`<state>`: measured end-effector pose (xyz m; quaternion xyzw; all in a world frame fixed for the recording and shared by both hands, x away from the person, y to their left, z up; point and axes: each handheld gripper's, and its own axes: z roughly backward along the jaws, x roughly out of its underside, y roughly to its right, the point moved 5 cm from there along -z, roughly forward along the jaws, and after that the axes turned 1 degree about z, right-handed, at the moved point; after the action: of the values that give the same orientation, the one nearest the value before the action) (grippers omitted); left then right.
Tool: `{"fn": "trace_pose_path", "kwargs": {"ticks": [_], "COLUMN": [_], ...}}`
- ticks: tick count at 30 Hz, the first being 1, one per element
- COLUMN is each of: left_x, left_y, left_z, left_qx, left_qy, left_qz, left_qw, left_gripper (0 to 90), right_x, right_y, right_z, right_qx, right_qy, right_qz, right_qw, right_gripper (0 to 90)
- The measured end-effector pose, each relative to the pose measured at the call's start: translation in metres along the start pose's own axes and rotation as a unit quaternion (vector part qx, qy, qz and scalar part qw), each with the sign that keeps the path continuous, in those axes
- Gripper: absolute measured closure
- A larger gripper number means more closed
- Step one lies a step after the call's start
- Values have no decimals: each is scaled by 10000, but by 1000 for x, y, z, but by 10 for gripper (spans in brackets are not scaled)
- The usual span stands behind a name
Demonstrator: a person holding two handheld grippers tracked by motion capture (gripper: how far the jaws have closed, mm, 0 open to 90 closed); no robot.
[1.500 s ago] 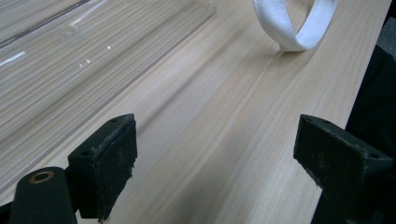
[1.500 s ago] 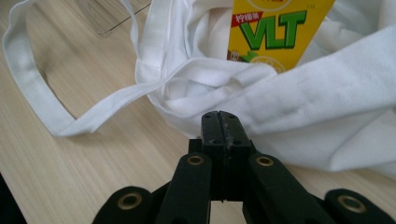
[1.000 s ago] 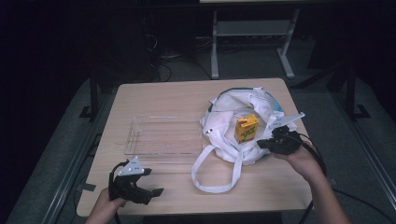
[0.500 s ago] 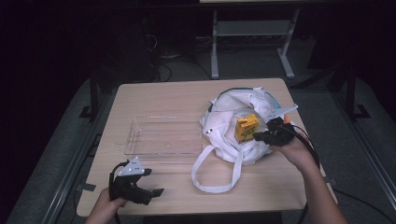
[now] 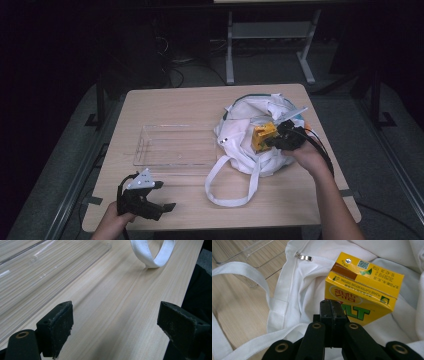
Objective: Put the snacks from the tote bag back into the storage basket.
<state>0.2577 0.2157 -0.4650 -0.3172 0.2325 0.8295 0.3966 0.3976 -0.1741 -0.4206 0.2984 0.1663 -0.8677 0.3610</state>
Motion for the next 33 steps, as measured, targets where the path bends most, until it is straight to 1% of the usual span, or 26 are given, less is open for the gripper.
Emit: {"fn": "trace_pose_path", "kwargs": {"ticks": [1,2,3,7,8,13,25,33], "left_x": [0,0,0,0,0,2,5,6], "left_y": [0,1,1,1,1,2,3,3], "left_z": [0,0,0,-1,-1,0,3,3], "left_qx": [3,10,13,21,18,18,-36,-23], "left_qy": [-26,-1,-1,-16,-11,-46,-43,-71], "left_qz": [-31,2,-15,-40,-36,-54,-4,-21], "left_qw": [10000,10000,10000,10000,10000,10000,10000,10000], "left_gripper": [132,132,132,132,132,132,132,132], "right_x": [0,0,-1,-1,-1,0,-6,-9], "right_y": [0,0,0,1,2,2,-2,-6], "right_z": [-1,-2,-3,-6,-9,-16,-26,-31], "right_qx": [-8,-6,12,18,47,45,40,81], "right_qy": [-14,-11,-31,26,37,31,55,99], "right_qz": [-2,9,24,3,-75,-144,-88,-130], "right_qw": [10000,10000,10000,10000,10000,9999,9999,9998], "right_gripper": [897,897,897,897,897,897,897,897]}}
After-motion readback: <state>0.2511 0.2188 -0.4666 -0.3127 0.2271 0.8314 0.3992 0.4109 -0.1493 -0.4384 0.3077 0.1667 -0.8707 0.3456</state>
